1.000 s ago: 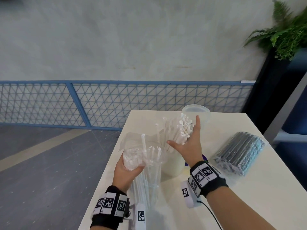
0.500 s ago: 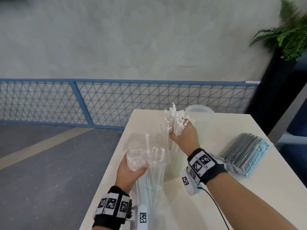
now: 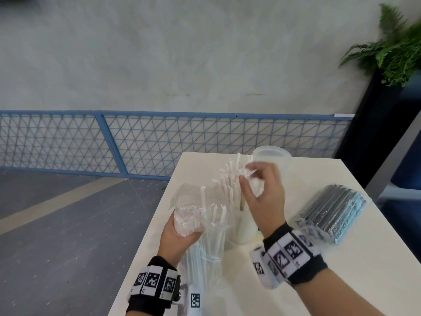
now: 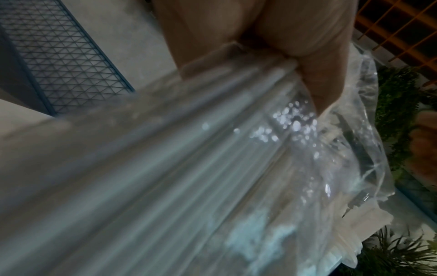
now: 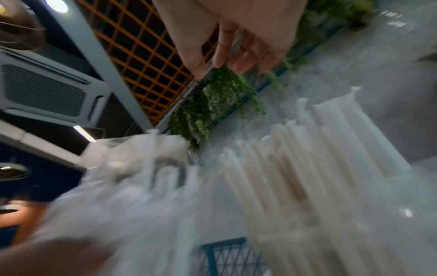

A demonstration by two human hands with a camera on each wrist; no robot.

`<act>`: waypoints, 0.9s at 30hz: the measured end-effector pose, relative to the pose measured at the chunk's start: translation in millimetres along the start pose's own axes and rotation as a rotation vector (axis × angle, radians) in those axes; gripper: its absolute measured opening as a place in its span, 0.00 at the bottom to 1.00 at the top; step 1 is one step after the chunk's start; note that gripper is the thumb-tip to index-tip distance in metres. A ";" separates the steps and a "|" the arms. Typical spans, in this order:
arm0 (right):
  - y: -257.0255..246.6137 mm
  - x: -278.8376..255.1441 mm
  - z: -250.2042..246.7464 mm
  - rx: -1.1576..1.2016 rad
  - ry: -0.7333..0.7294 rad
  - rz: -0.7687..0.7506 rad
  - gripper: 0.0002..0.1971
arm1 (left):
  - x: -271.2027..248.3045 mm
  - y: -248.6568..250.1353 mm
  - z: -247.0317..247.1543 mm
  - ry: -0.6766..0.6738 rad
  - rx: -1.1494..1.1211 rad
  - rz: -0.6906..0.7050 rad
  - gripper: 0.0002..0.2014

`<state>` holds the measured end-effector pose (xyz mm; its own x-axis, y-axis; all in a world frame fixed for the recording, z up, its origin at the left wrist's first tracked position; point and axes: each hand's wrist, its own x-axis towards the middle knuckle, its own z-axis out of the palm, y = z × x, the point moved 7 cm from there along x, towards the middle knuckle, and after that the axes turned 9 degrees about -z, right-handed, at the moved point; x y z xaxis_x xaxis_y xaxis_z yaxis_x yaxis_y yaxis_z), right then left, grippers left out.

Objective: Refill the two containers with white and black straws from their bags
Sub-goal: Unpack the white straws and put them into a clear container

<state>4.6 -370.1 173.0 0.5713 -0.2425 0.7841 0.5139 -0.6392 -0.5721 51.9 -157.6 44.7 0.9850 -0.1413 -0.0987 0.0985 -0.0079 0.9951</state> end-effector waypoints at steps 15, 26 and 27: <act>26.3 -80.2 49.1 0.045 -0.390 0.389 0.17 | -10.1 5.2 2.4 -0.051 -0.020 0.053 0.33; 22.3 -79.5 47.1 0.111 -0.408 0.358 0.19 | 2.3 -8.8 7.1 -0.130 -0.081 -0.014 0.41; 20.2 -81.1 47.4 0.111 -0.411 0.347 0.21 | 2.1 -9.8 7.4 -0.138 -0.068 -0.011 0.41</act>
<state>-1.0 -328.7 86.5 0.9107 -0.1059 0.3992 0.3026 -0.4867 -0.8195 51.9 -165.2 34.8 0.9554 -0.2766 -0.1035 0.1237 0.0564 0.9907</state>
